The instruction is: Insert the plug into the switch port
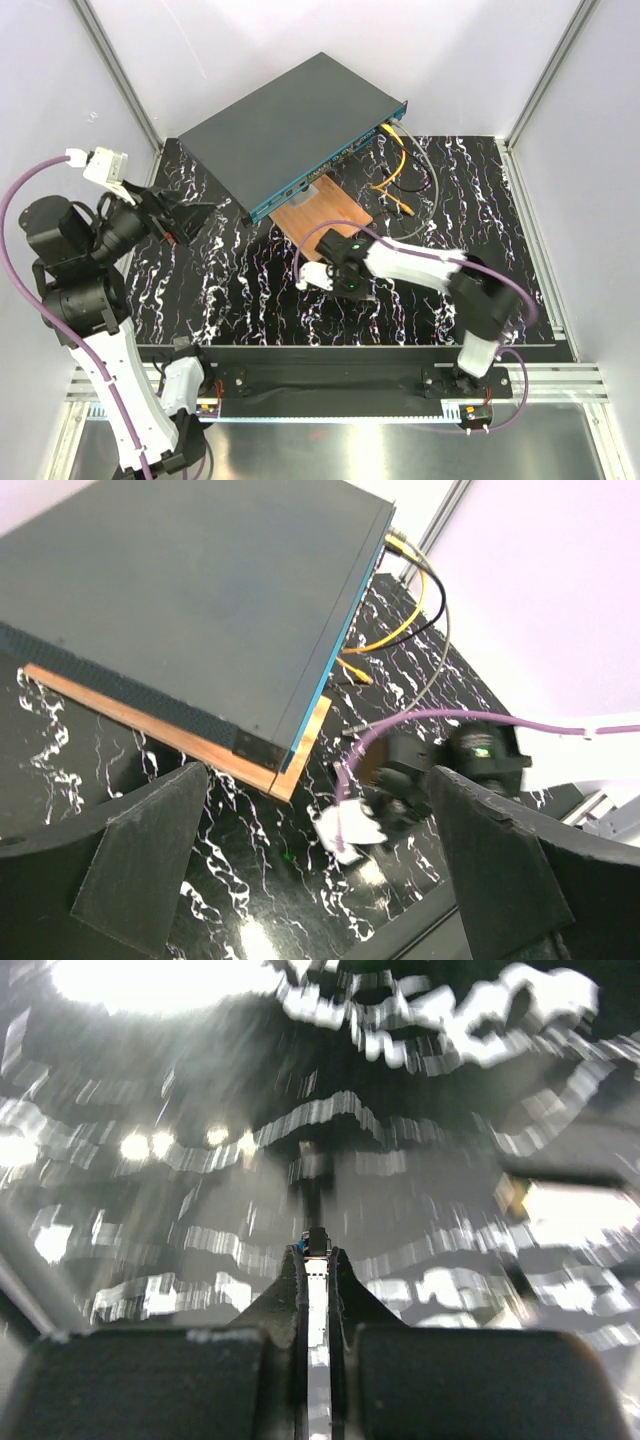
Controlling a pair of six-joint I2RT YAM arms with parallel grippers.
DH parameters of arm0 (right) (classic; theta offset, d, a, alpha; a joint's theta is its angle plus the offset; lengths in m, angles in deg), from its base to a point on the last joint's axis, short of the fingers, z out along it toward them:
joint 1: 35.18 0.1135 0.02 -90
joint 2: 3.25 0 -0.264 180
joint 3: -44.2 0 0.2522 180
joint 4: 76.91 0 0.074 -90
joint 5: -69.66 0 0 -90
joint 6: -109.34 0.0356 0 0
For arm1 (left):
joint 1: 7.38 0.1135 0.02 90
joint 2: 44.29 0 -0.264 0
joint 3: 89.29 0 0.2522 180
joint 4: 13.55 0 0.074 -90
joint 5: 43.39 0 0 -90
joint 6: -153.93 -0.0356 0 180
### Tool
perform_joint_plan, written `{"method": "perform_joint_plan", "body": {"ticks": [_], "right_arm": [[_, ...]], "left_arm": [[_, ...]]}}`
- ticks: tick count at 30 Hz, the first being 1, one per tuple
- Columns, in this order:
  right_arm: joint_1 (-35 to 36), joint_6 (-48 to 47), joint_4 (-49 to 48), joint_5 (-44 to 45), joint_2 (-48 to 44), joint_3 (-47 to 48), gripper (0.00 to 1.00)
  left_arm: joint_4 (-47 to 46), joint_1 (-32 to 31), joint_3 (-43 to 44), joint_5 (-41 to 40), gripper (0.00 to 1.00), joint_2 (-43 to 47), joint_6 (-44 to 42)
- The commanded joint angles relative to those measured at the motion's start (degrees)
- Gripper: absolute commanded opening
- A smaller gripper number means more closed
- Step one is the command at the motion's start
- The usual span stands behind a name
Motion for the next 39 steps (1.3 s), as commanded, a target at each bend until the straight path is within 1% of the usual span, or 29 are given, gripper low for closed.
{"method": "perform_joint_plan", "body": {"ticks": [1,3,4,6,8,9,10,12,13,14,15,16,17,18,19,20,21,22,23,24,25,27,28,33,35,36,37,38,39], "right_arm": [[0.57,-6.56,-0.13,0.7,-16.36,-1.46,0.0],[0.57,-8.76,1.35,-1.05,-20.44,0.81,0.0],[0.57,-8.33,3.1,-1.5,-23.07,4.3,0.0],[0.49,-7.54,3.99,-4.03,-25.89,6.96,0.0],[0.66,-7.97,2.51,-6.76,-31.69,9.43,0.0],[0.75,-8.5,1.89,-11.39,-36.32,10.04,0.0],[0.75,-8.5,-0.81,-13.96,-38.71,10.57,0.0],[0.75,-5.88,-4.95,-20.36,-43.11,10.31,0.0],[0.75,-3.08,-10.28,-21.53,-46.35,10.23,0.0],[0.75,4.17,-15.9,-22.33,-48.47,10.75,0.0],[0.75,7.98,-15.95,-22.59,-48.49,10.75,0.0],[0.75,11.59,-19.96,-22.34,-49.45,12.23,0.0],[0.75,18.15,-21.39,-22.25,-49.46,13.2,0.0],[0.75,20.91,-22.62,-21.55,-49.46,14.34,0.0],[0.75,23.9,-25.51,-20.76,-49.46,15.92,0.0],[0.75,28.54,-27.1,-20.32,-49.64,16.37,0.0],[0.4,30.24,-28.6,-20.83,-49.55,16.73,0.0],[0.05,32.08,-31.83,-21.62,-49.46,16.9,0.0],[-0.39,36.71,-33.78,-21.98,-49.46,16.73,0.0],[-1.0,38.85,-35.54,-22.16,-49.46,16.64,0.0],[-1.36,40.87,-37.99,-22.42,-48.85,16.64,0.0],[-1.36,44.57,-40.38,-23.21,-48.32,16.2,0.0],[-1.45,45.71,-42.56,-23.56,-48.32,15.77,0.0],[-1.45,48.71,-47.68,-26.19,-47.44,15.59,0.0],[-1.45,48.97,-49.0,-26.73,-47.44,14.36,0.0],[-1.45,49.06,-49.26,-26.73,-47.53,14.01,0.0],[-1.45,49.07,-49.7,-26.99,-47.7,13.22,0.0],[-1.45,48.72,-49.97,-27.25,-47.79,12.78,0.0],[-1.45,48.45,-50.32,-27.26,-48.05,12.34,0.0]], "left_arm": [[-3.26,-0.05,3.77,2.46,0.98,-1.44,0.62],[-3.18,-0.13,4.47,2.99,0.98,-2.76,0.71],[-3.18,-0.31,4.74,3.34,0.98,-3.2,0.71],[-2.91,-1.62,5.52,3.34,0.97,-4.51,0.45],[-1.86,-5.03,6.05,3.17,0.97,-5.31,-0.95],[-0.81,-6.54,6.75,3.34,0.98,-5.92,-3.48],[-0.37,-9.6,6.93,4.21,0.99,-5.93,-5.07],[-0.1,-11.99,6.94,5.01,0.99,-5.67,-8.68],[-1.49,-13.04,5.11,6.84,0.99,-4.62,-10.26],[-5.86,-14.1,2.04,8.42,0.99,-3.13,-9.75],[-9.82,-14.54,2.01,10.35,0.99,-3.11,-9.75],[-14.29,-15.85,-1.99,12.98,0.99,-1.2,-5.48],[-19.12,-16.56,-4.47,13.44,0.99,-0.31,-2.57],[-24.57,-17.61,-6.67,13.27,0.99,0.57,0.68],[-34.97,-18.67,-8.6,12.14,0.99,1.36,6.98],[-38.91,-21.2,-11.41,11.17,0.99,1.8,9.21],[-42.78,-22.1,-11.78,10.03,0.99,1.28,11.33],[-43.42,-27.5,-11.79,7.41,0.99,0.67,11.61],[-43.95,-30.25,-11.18,5.91,0.99,-1.08,11.44],[-44.74,-33.15,-10.73,4.41,0.99,-1.79,10.91],[-45.18,-39.01,-10.38,0.92,0.99,-2.23,8.82],[-45.45,-44.41,-9.33,-3.05,0.99,-3.99,5.22],[-47.1,-47.48,-9.06,-5.25,0.99,-4.78,5.19],[-49.06,-54.53,-6.78,-7.9,0.93,-8.12,0.81],[-49.23,-57.35,-4.76,-9.14,0.88,-9.87,-0.61],[-50.71,-57.87,-4.14,-9.57,0.84,-10.58,0.44],[-52.12,-58.14,-4.05,-9.75,0.82,-11.89,3.93],[-53.44,-58.4,-4.14,-9.41,0.77,-12.25,5.44],[-54.93,-59.02,-4.23,-9.32,0.76,-12.6,6.59]]}}
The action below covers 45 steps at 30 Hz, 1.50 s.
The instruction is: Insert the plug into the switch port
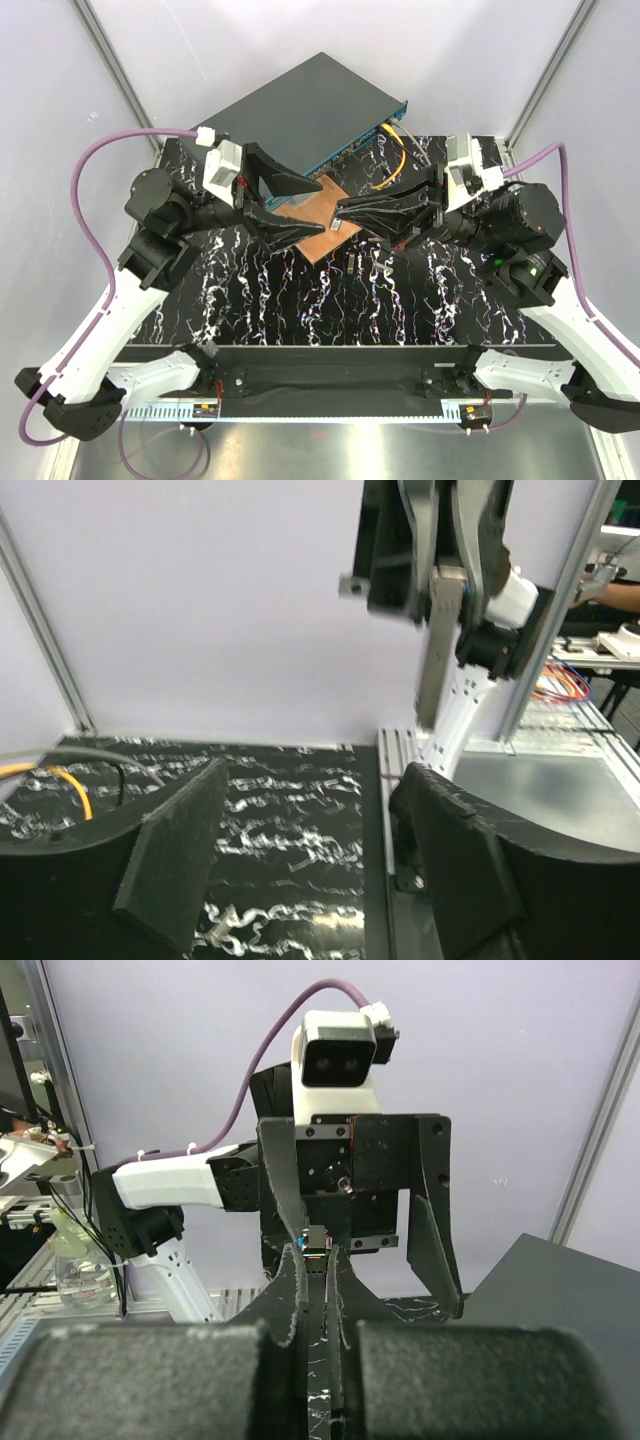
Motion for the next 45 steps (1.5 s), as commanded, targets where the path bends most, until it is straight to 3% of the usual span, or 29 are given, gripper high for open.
{"method": "perform_joint_plan", "body": {"ticks": [1,9,19,26,33,36,40,42,45], "right_arm": [[-0.29,1.33,-5.36,-1.31,-1.13,-1.69,0.0],[-0.29,-1.31,-5.36,3.08,-1.83,-3.46,0.0],[-0.38,-2.36,-4.39,3.61,-2.27,-4.25,0.0],[-0.29,-2.54,-5.8,3.44,-2.01,-6.01,0.0],[-0.29,-2.28,-5.97,4.93,-2.01,-6.27,0.0],[-0.29,-1.93,-5.89,4.49,-1.92,-5.92,0.0],[-0.29,-1.31,-6.24,4.4,-1.83,-5.83,0.0],[-0.2,-1.14,-6.41,4.67,-1.83,-5.75,0.0],[-0.29,-0.87,-6.24,4.4,-2.01,-5.83,0.0]], "left_arm": [[-8.56,-2.34,2.66,-2.23,0.74,-1.3,2.6],[-7.69,-6.74,1.7,-0.12,0.62,-2.45,1.46],[-6.36,-7.71,-0.59,0.23,0.64,-0.96,0.13],[-9.08,-8.24,1.07,-0.65,0.56,-2.63,4.61],[-7.86,-8.33,0.11,-1.7,0.29,-2.28,4.19],[-7.07,-8.33,-0.77,-2.67,0.41,-1.75,3.22],[-6.72,-8.42,-1.21,-3.46,0.44,-1.49,3.13],[-6.81,-8.33,-1.47,-3.37,0.43,-1.57,3.65],[-6.37,-8.33,-0.95,-3.72,0.31,-1.66,2.43]]}}
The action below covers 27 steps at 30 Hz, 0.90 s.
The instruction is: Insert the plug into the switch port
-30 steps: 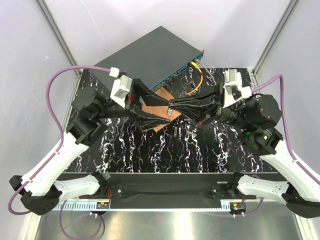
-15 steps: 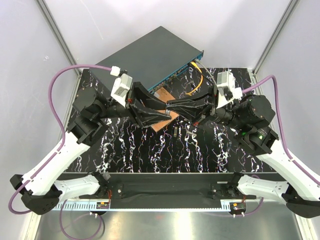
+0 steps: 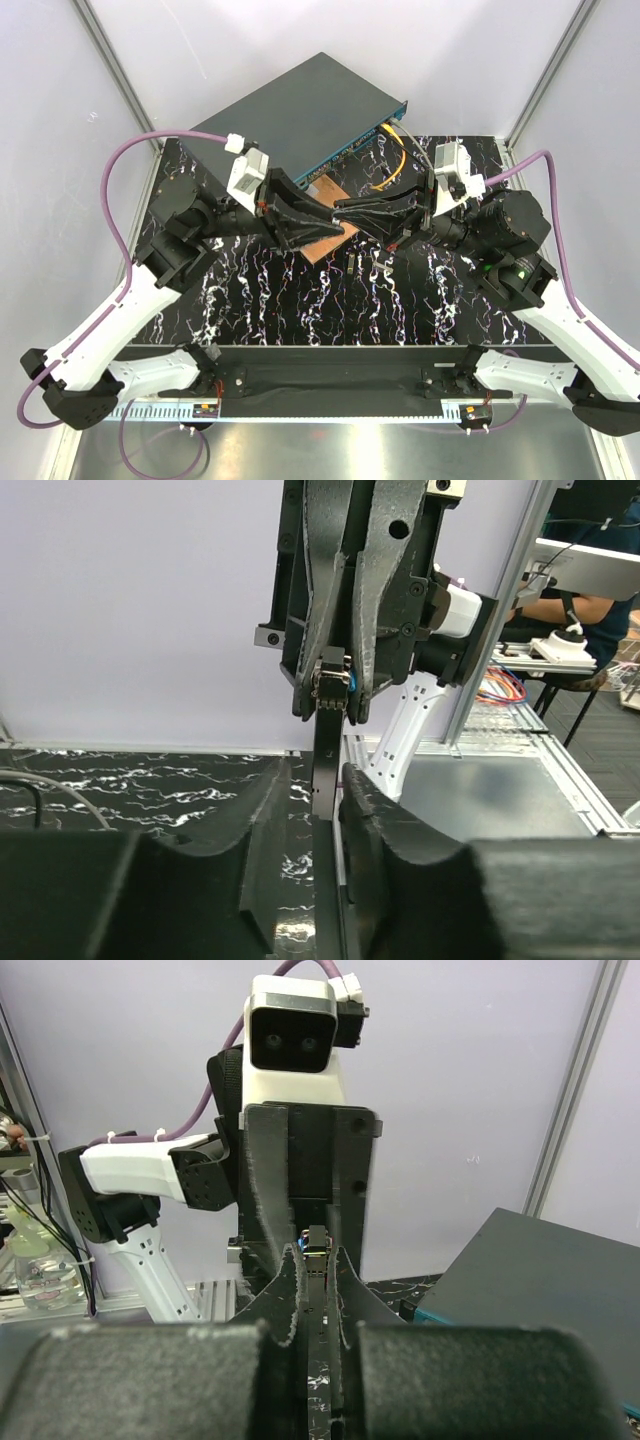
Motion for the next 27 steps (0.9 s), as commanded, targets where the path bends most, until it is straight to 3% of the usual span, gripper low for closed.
{"method": "perform_joint_plan", "body": {"ticks": [1,2,3,4,5,7,14,16,17,18,20,23,27], "right_arm": [[-0.2,0.81,-2.98,0.97,-0.37,0.61,0.0],[-0.2,0.9,-2.81,1.49,-0.46,0.53,0.1],[-0.2,1.51,-2.37,2.37,-0.89,0.35,0.24],[-0.29,2.91,-2.02,4.9,-1.16,0.44,0.4],[-0.38,3.44,-1.06,5.27,-1.42,0.7,0.65],[-2.13,5.02,6.64,5.45,-2.3,3.24,0.86],[-8.02,1.96,24.94,6.16,-3.36,9.57,0.89],[-8.9,-1.19,33.29,5.98,-2.22,13.26,0.91],[-9.69,-2.34,36.19,4.15,-0.91,14.49,0.93],[-10.56,-3.22,43.18,3.27,0.15,17.9,0.98],[-11.62,-5.42,54.25,0.46,3.21,23.17,1.0],[-12.07,-9.11,61.59,-2.01,4.72,25.65,1.0],[-12.07,-9.73,63.64,-2.19,6.31,26.19,0.91]], "left_arm": [[-1.36,-0.4,1.26,-1.93,0.22,0.74,-2.16],[-0.05,-0.31,1.44,-2.28,0.07,0.66,-2.6],[0.83,-0.31,1.62,-3.07,0.0,0.57,-3.65],[1.8,-0.31,1.79,-3.25,0.0,0.83,-4.71],[3.89,-0.31,1.97,-3.43,0.0,1.0,-6.11],[8.89,-0.31,3.36,-4.57,0.0,1.62,-14.51],[27.09,-0.31,10.14,-15.1,0.0,1.09,-37.65],[29.74,-0.57,11.02,-20.38,0.0,0.92,-47.57],[33.93,-0.66,11.37,-21.26,0.0,0.92,-56.74],[35.28,-1.62,10.59,-24.66,0.0,1.27,-60.75],[34.16,-3.81,7.79,-30.47,0.0,2.4,-70.22],[30.82,-9.08,0.85,-39.96,0.0,5.13,-85.86],[23.18,-16.19,-6.2,-52.61,0.0,6.19,-100.06]]}}
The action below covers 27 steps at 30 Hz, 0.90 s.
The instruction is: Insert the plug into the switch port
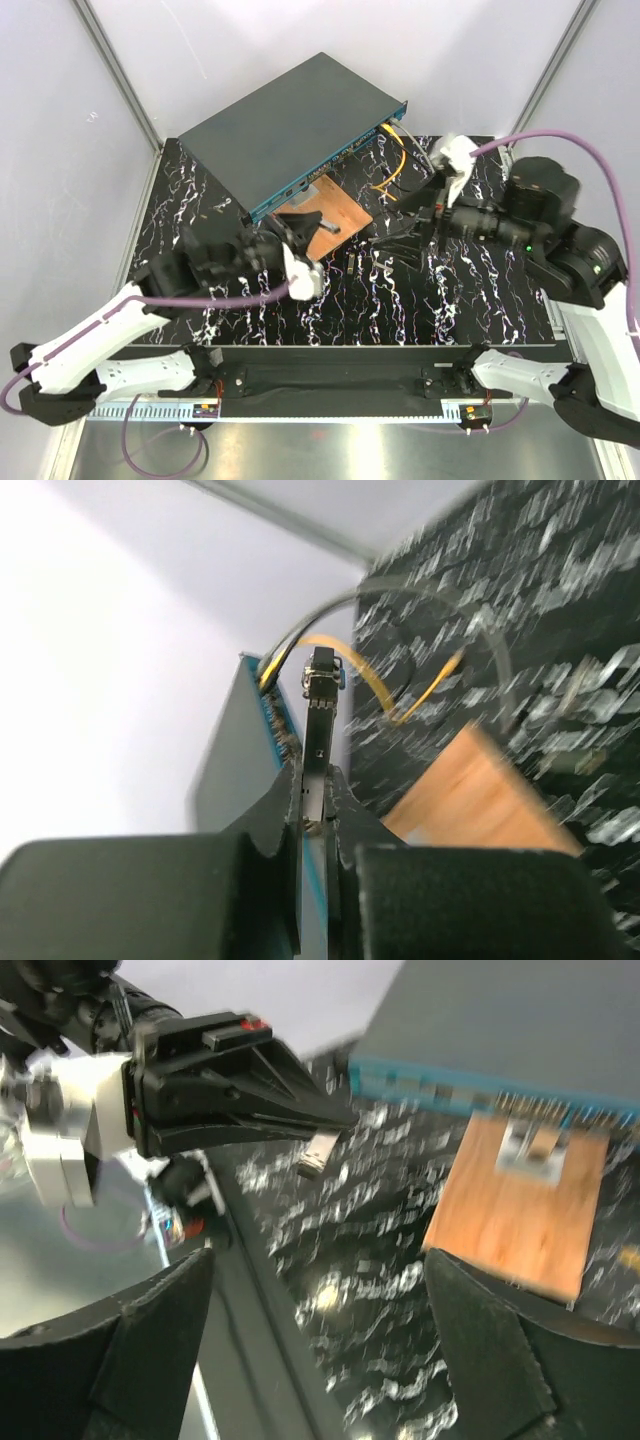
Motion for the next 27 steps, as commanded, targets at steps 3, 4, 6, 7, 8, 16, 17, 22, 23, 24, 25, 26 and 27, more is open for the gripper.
{"method": "perform_joint_plan", "body": {"ticks": [3,4,6,7,8,16,17,22,23,24,25,26,27], "right_arm": [[-0.46,-5.34,9.92,-0.6,3.58,0.15,0.78],[-0.37,-5.88,10.53,2.02,4.11,0.33,0.74],[-0.37,-7.89,12.47,3.71,5.96,2.34,0.7],[-0.46,-8.25,12.82,4.41,6.48,3.13,0.68],[-0.46,-8.61,13.35,4.33,7.45,4.36,0.68],[-0.46,-10.54,12.03,1.36,11.58,7.09,0.66],[-0.29,-10.89,12.38,-0.13,12.46,7.71,0.66],[1.56,-11.86,11.07,3.09,13.95,7.44,0.67],[2.52,-11.86,10.72,3.71,14.31,7.97,0.66],[3.05,-12.21,10.54,5.37,14.83,8.5,0.65],[3.4,-12.3,10.19,6.08,15.36,9.29,0.64],[3.93,-12.74,10.1,6.7,15.8,9.64,0.61],[4.54,-12.74,10.01,8.1,15.98,9.91,0.6]], "left_arm": [[-9.88,-7.02,-3.83,-19.79,0.0,-0.92,-23.88],[-10.75,-7.82,-4.0,-21.2,0.0,-1.27,-25.02],[-13.64,-9.48,-6.63,-24.79,0.0,-1.53,-28.97],[-17.31,-9.93,-7.68,-25.86,0.0,-1.53,-30.29],[-19.0,-10.8,-9.35,-26.83,0.0,-1.53,-32.39],[-26.23,-12.39,-10.86,-31.05,0.0,-2.85,-35.93],[-26.23,-12.57,-10.51,-31.66,0.0,-3.29,-35.58],[-27.01,-13.01,-10.68,-32.11,0.0,-3.91,-35.66],[-27.45,-13.18,-10.77,-32.46,0.0,-4.17,-35.67],[-27.46,-13.27,-10.77,-32.55,0.0,-4.26,-35.58],[-27.63,-13.36,-10.77,-32.72,0.0,-4.43,-35.49],[-27.72,-13.54,-10.77,-32.81,0.0,-4.52,-35.4],[-27.81,-13.54,-10.86,-32.81,0.0,-4.52,-35.4]]}}
